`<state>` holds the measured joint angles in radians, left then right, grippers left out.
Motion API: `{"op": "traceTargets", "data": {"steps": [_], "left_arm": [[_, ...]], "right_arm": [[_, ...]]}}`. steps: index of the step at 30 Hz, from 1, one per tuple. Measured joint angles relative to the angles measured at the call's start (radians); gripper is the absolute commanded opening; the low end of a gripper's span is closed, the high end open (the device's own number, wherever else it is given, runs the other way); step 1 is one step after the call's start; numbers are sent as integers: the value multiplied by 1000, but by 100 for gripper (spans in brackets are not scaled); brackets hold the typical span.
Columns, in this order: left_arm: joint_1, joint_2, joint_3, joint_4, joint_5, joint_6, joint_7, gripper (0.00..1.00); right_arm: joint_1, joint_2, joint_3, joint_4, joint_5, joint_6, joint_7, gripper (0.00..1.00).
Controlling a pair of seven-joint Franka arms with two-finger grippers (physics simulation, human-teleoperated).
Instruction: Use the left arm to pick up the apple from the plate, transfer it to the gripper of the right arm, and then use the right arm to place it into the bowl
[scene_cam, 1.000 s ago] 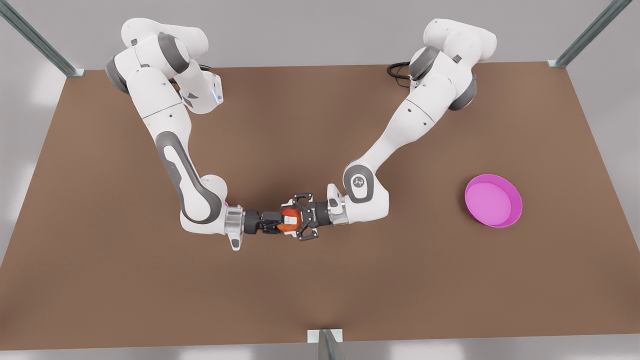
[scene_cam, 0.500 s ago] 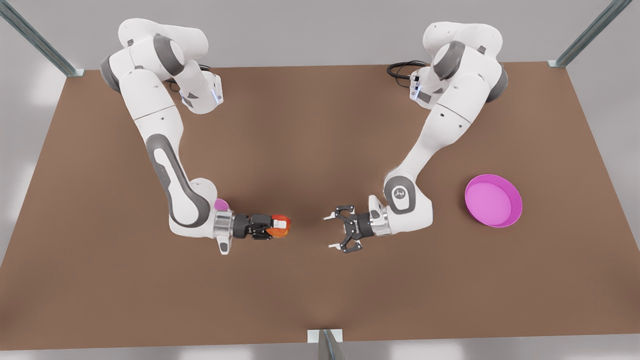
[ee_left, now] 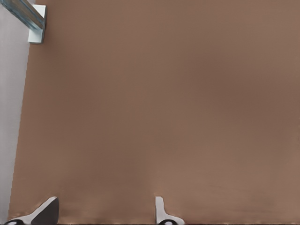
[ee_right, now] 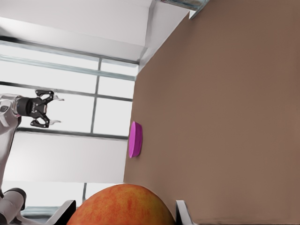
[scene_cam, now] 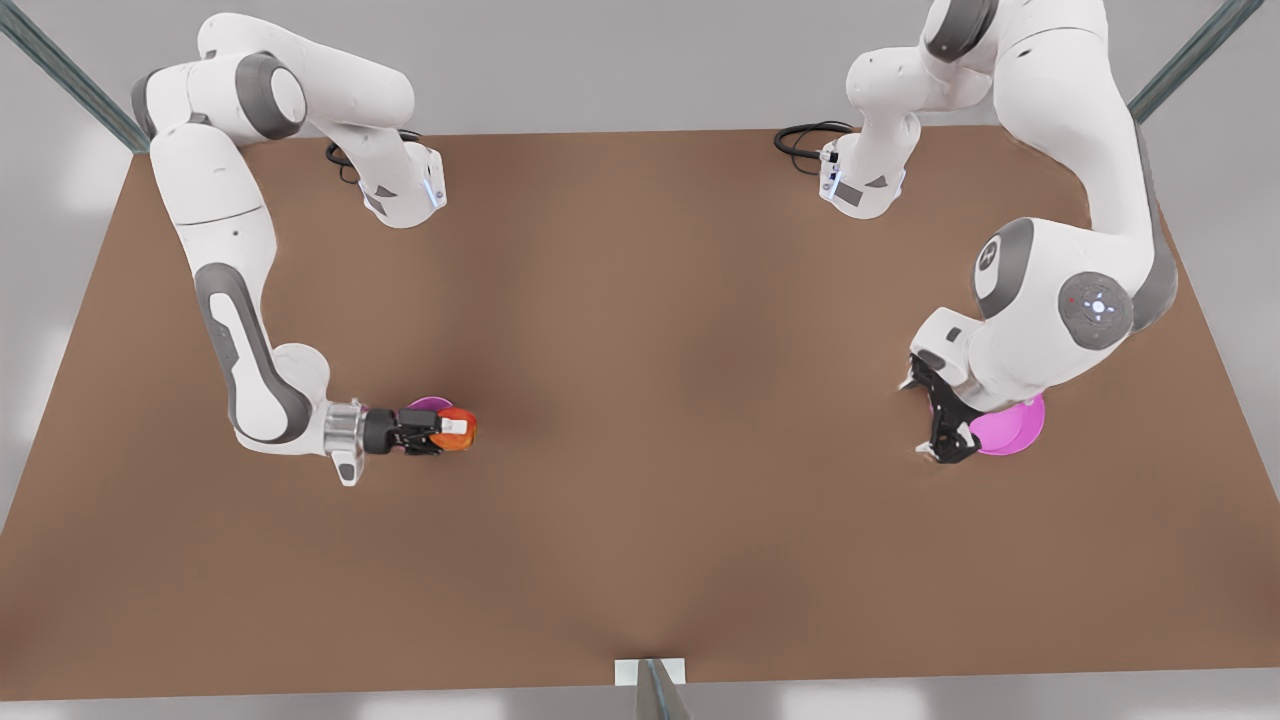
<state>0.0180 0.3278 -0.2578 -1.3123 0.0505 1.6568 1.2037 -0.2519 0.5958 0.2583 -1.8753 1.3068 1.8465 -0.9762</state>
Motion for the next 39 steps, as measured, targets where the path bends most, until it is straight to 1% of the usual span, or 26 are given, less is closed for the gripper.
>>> {"op": "traceTargets", "data": {"steps": [1,3,4,6,13,19,24,30,31,34,36,39], "left_arm": [[2,-49,16,2,27,-37,-65,100],[-34,-129,123,-11,23,-83,-185,100],[-44,-141,154,-12,19,-101,-240,100],[-56,-148,179,-12,16,-129,-341,100],[-68,-131,189,-12,14,-176,-618,100],[-64,-129,190,-12,14,-189,-783,100],[-63,-124,190,-12,14,-192,-884,100],[-62,-118,190,-12,13,-193,-973,100],[-61,-117,191,-12,13,-193,-985,100],[-61,-113,191,-12,14,-193,-1018,100],[-61,-110,192,-12,14,-192,-1037,100],[-61,-109,192,-12,14,-192,-1061,100]], "right_arm": [[-15,-9,0,0,-30,-7,-3,69],[-38,-20,0,1,-94,-20,-8,69],[-48,-27,0,1,-128,-25,-9,69],[-61,-33,-7,19,-205,-42,-9,69],[-71,-42,-13,46,-445,-73,11,70],[-71,-36,-14,62,-578,-61,45,70],[-68,-31,-15,68,-631,-25,74,69],[-71,-17,-14,63,-641,12,120,70],[-73,-14,-14,61,-641,16,127,70],[-76,-7,-13,57,-642,25,147,91],[-76,-6,-13,56,-642,30,159,94],[-76,-6,-13,56,-643,35,174,94]]}}
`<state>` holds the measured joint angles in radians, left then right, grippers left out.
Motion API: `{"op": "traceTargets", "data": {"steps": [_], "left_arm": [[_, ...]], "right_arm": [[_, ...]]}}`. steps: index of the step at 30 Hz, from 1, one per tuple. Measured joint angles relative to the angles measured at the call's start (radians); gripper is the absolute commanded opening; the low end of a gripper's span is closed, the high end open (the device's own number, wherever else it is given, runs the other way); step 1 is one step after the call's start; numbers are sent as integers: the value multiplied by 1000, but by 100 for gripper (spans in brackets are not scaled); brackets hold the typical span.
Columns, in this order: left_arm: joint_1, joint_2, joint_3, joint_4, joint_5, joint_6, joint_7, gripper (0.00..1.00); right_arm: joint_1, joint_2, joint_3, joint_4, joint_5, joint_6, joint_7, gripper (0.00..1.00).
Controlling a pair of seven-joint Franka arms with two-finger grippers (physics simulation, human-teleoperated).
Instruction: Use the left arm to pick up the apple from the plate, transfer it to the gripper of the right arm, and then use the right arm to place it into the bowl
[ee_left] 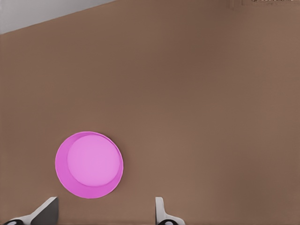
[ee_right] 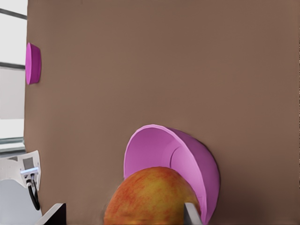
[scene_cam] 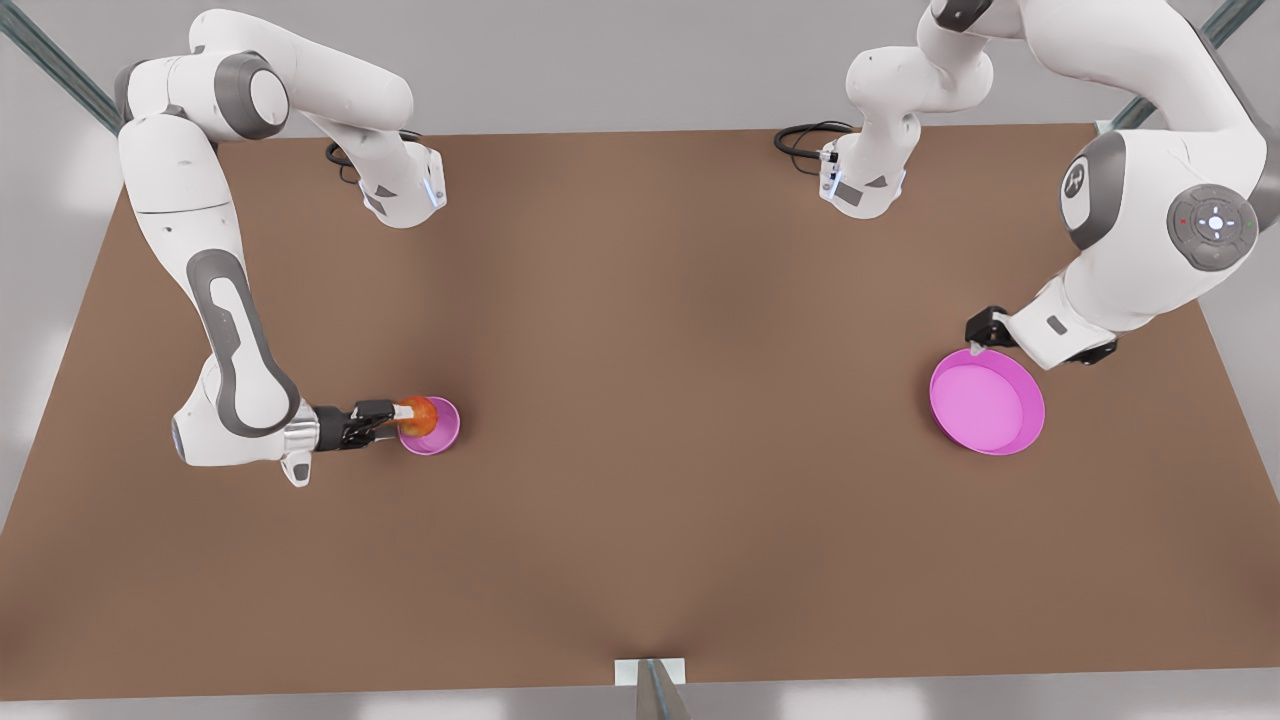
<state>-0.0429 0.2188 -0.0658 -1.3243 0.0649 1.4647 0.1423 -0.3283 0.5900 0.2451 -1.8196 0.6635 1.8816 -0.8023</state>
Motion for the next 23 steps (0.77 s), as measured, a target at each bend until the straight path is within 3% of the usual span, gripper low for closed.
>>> {"op": "traceTargets", "data": {"steps": [6,8,11,13,14,15,18,21,23], "left_arm": [[0,0,0,0,0,0,-39,100],[0,0,0,0,0,0,-49,100],[-1,0,-1,0,0,1,-63,100],[-2,2,-1,1,0,1,-71,100],[-3,4,-1,2,0,2,-74,100],[-3,6,-2,3,0,2,-78,100],[-6,25,-5,26,-1,3,-87,100],[-9,35,-9,40,-1,4,-94,100],[-11,37,-9,44,-1,5,-99,100]], "right_arm": [[-1,0,0,49,-15,0,33,96],[15,-1,9,170,-110,-5,59,94],[133,-11,12,496,-405,-60,132,93],[189,-121,7,587,-578,-113,190,94],[189,-181,9,585,-634,-148,224,91],[185,-227,13,555,-676,-177,260,100],[145,-295,6,527,-737,-242,355,100],[235,-424,-167,359,-727,-248,430,100],[277,-452,-229,312,-718,-239,473,100]]}}
